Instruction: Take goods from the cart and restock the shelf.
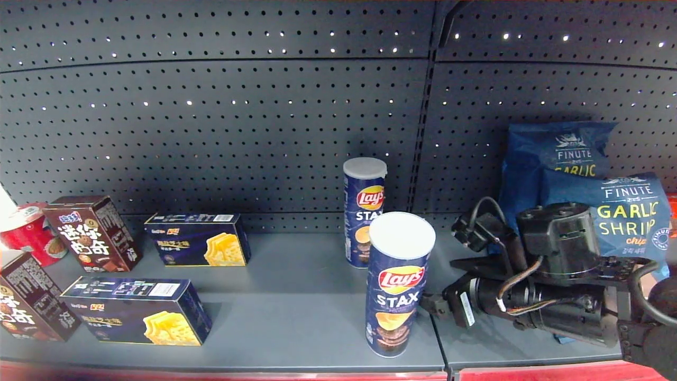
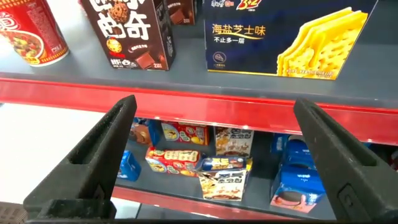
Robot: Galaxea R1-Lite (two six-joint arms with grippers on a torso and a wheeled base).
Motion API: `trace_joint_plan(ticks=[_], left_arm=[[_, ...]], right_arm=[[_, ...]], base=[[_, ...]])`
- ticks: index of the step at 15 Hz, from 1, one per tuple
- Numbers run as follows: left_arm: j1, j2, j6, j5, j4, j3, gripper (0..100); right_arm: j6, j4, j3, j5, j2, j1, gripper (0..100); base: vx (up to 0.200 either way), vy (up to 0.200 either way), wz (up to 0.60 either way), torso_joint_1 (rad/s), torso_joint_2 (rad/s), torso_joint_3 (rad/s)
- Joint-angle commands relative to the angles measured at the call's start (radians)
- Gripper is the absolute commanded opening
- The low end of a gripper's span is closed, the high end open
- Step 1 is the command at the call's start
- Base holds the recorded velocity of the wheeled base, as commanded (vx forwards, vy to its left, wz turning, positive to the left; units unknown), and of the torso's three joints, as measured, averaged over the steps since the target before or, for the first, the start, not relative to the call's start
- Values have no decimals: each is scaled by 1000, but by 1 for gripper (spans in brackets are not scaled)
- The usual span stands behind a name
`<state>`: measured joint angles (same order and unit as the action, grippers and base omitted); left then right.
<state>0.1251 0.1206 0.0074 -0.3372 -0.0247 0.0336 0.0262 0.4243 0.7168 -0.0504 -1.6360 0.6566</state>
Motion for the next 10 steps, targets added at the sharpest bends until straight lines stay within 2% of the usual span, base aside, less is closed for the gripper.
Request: trace_joint_plan(ticks=[1,10], left_arm=[[-1,7,-3,0,0,-1,100],[1,8,-3,0,0,-1,100]], right_arm=[[-2,1,1,-2,-13,14,100],[-2,-2,-155,-5,136,32,100]], base=[[0,0,0,0,0,0],[0,0,0,0,0,0]])
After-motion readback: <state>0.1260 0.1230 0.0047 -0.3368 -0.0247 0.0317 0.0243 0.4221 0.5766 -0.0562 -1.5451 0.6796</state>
